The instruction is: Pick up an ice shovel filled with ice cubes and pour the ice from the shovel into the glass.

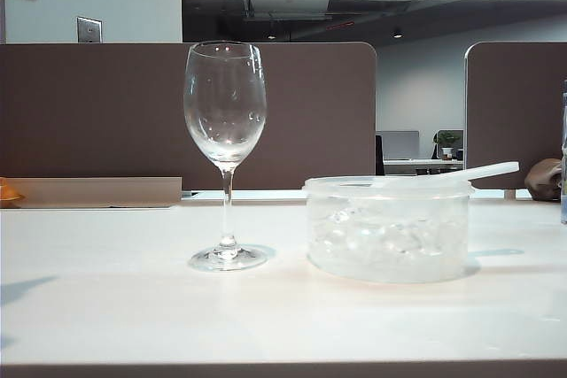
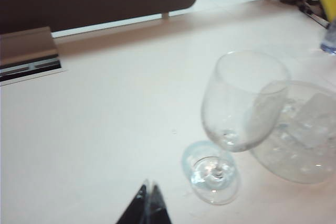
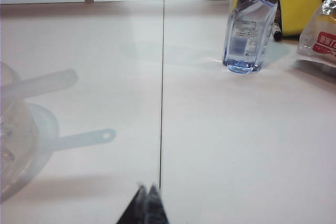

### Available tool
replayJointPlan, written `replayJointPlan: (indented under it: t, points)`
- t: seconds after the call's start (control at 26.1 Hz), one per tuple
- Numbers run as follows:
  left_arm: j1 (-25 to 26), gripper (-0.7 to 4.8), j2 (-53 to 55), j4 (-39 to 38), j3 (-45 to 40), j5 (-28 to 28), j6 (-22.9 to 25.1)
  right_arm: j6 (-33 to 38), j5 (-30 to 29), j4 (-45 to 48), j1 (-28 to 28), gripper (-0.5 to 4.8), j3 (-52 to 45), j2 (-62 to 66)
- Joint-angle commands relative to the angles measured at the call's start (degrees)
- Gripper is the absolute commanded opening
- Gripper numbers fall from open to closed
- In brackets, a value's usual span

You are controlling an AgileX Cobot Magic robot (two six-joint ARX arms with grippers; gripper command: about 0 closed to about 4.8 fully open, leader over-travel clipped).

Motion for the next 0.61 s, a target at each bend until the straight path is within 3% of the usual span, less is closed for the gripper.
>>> replayJointPlan:
  t: [0.04, 0.23, 0.61]
  points:
    - [0.02, -0.06, 0.59, -4.61, 4.31, 8.11, -0.24, 0.22, -0.13, 0.22, -0.02, 0.00, -0.42, -0.02]
    - [-0.13, -0.06, 1.84, -10.71, 8.76, 14.80, -0.46, 0.22, -0.13, 0.26, -0.04, 0.00, -0.42, -0.02]
    - [-0.33, -0.06, 1.88, -17.99, 9.35, 17.99, -1.51, 0.22, -0.15, 0.28, -0.02, 0.00, -0.42, -0.02]
